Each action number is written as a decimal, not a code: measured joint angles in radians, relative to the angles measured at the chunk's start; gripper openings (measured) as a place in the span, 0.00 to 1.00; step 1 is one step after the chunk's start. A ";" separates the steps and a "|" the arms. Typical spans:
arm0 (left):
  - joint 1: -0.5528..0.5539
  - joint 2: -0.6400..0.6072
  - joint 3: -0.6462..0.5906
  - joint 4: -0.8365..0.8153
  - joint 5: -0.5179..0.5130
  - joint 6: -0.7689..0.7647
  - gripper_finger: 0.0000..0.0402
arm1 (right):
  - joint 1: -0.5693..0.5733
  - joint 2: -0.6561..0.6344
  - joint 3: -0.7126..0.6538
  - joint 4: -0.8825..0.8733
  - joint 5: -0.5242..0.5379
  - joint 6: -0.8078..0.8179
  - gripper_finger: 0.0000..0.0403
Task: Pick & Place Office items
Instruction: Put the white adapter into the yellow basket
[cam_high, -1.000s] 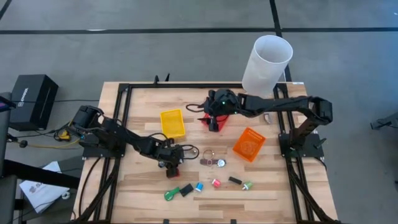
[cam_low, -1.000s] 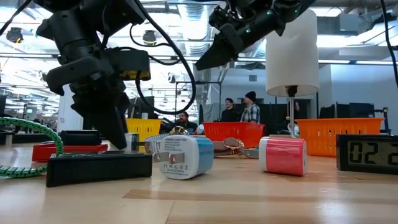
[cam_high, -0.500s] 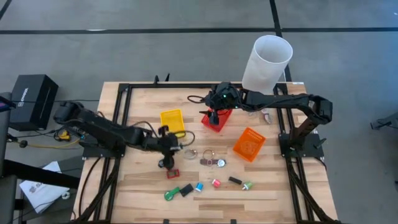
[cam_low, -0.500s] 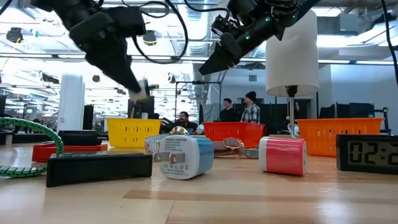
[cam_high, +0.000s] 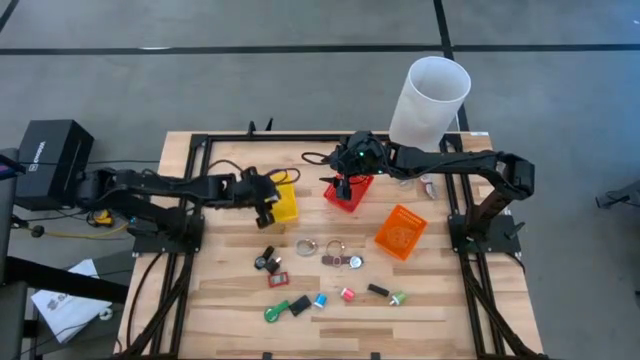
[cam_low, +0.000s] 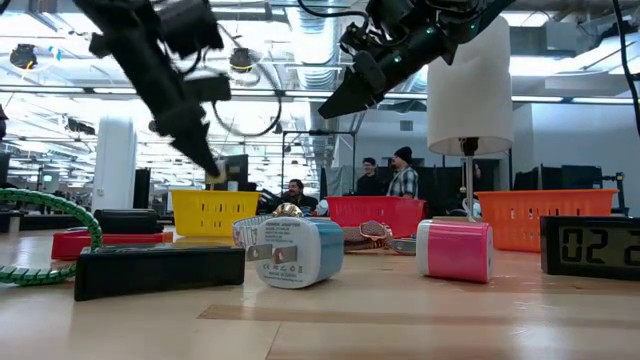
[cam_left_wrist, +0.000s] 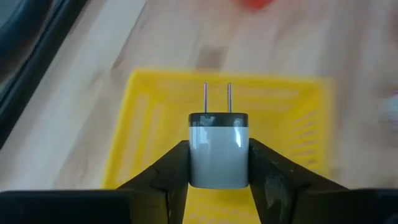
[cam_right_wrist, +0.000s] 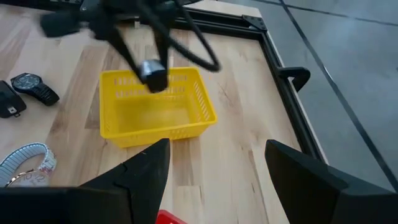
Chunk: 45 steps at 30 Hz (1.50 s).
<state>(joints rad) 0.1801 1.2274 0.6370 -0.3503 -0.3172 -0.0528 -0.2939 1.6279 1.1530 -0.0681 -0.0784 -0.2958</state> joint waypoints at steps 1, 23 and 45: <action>0.026 -0.001 -0.014 0.014 0.000 0.005 0.33 | 0.000 0.000 0.000 0.000 0.000 0.000 0.63; 0.158 0.126 -0.154 0.338 0.131 0.231 0.35 | 0.019 0.012 0.000 0.069 -0.001 -0.001 0.63; 0.205 0.252 -0.020 0.225 0.214 0.230 0.49 | 0.019 0.012 0.000 0.076 -0.001 -0.002 0.63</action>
<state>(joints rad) 0.3851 1.4791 0.6167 -0.1250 -0.1036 0.1776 -0.2746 1.6398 1.1526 0.0082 -0.0792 -0.2979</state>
